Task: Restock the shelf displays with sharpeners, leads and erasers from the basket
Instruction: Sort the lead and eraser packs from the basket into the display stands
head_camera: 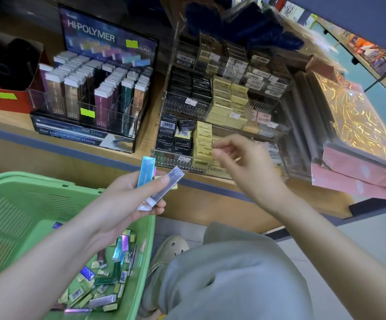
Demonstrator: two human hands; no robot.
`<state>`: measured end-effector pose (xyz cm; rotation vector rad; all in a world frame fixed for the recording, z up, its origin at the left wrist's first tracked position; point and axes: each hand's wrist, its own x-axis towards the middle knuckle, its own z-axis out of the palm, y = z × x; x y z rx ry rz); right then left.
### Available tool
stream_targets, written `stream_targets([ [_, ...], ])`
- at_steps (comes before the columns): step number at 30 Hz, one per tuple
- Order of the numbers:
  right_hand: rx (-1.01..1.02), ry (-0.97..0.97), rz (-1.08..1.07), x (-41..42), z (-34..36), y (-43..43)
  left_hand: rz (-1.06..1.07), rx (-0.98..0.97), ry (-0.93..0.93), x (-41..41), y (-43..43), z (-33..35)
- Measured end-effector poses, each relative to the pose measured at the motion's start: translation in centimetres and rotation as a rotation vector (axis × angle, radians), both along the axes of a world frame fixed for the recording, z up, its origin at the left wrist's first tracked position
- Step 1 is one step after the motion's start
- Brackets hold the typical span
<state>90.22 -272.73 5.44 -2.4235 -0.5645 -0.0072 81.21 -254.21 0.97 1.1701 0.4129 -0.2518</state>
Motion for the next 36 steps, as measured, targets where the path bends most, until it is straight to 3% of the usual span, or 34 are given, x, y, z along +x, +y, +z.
stream_targets([
  [3, 0.056, 0.286, 0.174, -2.5, 0.4, 1.8, -0.013, -0.044, -0.019, -0.1, -0.7, 0.7],
  [6, 0.111, 0.311, 0.201, -3.3, 0.3, 2.6, -0.004, -0.078, -0.049, -0.3, -1.4, 1.3],
  [12, 0.361, 0.423, 0.058, -3.5, 0.7, 2.4, 0.125, -0.205, -0.021, -0.9, -1.4, 2.4],
  [16, 0.304, 0.300, 0.058, -4.1, 0.7, 2.6, 0.203, -0.159, -0.071, -1.4, -1.0, 2.9],
  [22, -0.104, -0.078, 0.295, -5.7, 0.8, 4.1, 0.277, 0.004, -0.146, -2.6, 0.3, 3.4],
  [29, -0.157, -0.004, 0.348, -6.2, 1.6, 7.1, 0.338, -0.031, -0.137, -4.0, 4.4, 4.0],
  [36, 0.101, 0.084, 0.224, -3.6, 3.0, 11.6, 0.406, 0.137, -0.162, -4.5, 9.1, 3.7],
])
